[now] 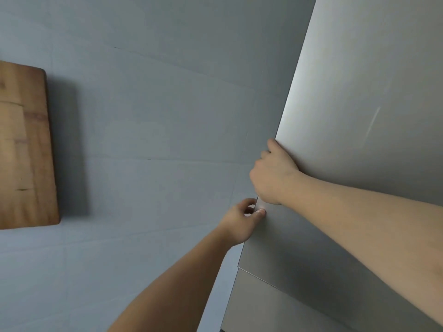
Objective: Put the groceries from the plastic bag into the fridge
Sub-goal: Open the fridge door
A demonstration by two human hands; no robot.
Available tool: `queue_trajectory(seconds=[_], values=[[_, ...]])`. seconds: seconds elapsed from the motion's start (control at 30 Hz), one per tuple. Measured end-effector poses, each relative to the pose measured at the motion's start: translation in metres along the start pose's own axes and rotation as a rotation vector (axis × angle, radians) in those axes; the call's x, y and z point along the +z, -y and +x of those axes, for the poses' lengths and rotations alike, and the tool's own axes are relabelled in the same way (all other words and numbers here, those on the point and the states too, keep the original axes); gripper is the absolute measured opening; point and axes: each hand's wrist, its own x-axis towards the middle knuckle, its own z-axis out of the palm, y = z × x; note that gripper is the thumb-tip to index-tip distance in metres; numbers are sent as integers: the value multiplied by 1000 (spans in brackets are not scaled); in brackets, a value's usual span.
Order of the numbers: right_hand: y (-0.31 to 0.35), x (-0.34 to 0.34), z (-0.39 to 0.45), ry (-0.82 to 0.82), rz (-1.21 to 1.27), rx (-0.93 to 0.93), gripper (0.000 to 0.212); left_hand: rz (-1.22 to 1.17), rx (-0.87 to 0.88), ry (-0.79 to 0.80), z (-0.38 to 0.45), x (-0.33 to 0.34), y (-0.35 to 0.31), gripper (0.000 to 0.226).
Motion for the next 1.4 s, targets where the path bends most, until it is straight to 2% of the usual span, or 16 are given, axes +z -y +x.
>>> queue_trajectory(seconds=[0.13, 0.27, 0.5, 0.73, 0.93, 1.07, 1.2, 1.4], values=[[8, -18, -26, -34, -12, 11, 29, -14, 0, 13, -34, -14, -6, 34], [20, -46, -69, -138, 34, 19, 31, 29, -1, 5, -89, -24, -16, 27], [28, -87, -149, -284, 188, 48, 35, 128, 7, -33, -190, -23, -43, 32], [29, -107, -212, -378, 175, 77, 11, 208, 16, 131, -234, -30, -67, 32], [36, -125, -253, -329, 128, 138, 11, 216, 107, 270, -267, -28, -72, 42], [39, -138, -279, -275, 130, 189, 11, 162, 174, 404, -285, -33, -72, 37], [44, -151, -313, -219, 128, 241, 12, 217, 263, 552, -296, -34, -80, 33], [44, -171, -381, -146, 148, 288, 14, 234, 367, 652, -314, -17, -104, 20]])
